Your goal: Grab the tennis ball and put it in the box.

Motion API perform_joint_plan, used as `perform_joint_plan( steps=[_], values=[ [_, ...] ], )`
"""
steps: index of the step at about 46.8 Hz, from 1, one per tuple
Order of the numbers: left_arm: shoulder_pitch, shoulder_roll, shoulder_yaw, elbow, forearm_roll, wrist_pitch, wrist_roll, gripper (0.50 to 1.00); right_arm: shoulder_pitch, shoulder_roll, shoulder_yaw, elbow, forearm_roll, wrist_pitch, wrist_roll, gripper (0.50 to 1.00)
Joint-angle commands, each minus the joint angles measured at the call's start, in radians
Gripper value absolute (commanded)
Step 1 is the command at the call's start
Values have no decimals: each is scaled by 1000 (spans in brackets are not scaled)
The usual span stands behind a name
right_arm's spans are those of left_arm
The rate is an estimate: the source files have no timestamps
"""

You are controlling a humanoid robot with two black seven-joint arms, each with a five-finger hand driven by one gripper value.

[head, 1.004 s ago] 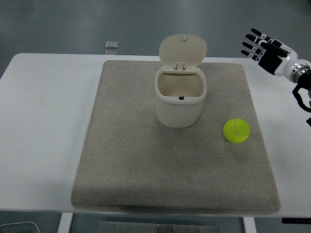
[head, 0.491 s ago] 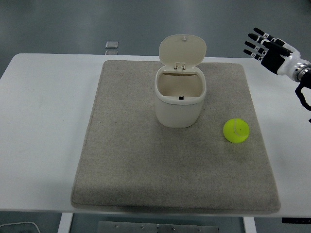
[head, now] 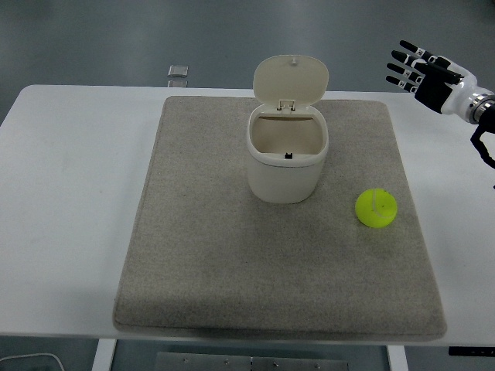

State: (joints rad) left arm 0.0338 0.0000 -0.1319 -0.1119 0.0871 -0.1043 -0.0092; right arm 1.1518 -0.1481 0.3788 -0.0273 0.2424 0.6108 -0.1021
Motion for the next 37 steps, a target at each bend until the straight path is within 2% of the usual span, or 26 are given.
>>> perform_joint_plan(
  steps=[1,9,22,26,30,34,37],
  values=[
    [0,0,0,0,-1,0,0,992,-3,-2,0,4,0,0,1,936],
    [0,0,0,0,0,0,0,992,8,-14,-11,20,-43,0,4,936],
    [0,0,0,0,0,0,0,992,20,-157,-21,296,-258,0,42,932],
    [0,0,0,0,-1,0,0,992,17,-198,-21,394,-350,-72,65,932],
    [0,0,0,0,0,0,0,992,13,-228,-11,471,-465,-140,113,930],
    [0,0,0,0,-1,0,0,992,8,-248,-8,529,-543,-166,160,930],
    [0,0,0,0,0,0,0,992,-3,-263,-9,560,-578,-171,174,930]
  ],
)
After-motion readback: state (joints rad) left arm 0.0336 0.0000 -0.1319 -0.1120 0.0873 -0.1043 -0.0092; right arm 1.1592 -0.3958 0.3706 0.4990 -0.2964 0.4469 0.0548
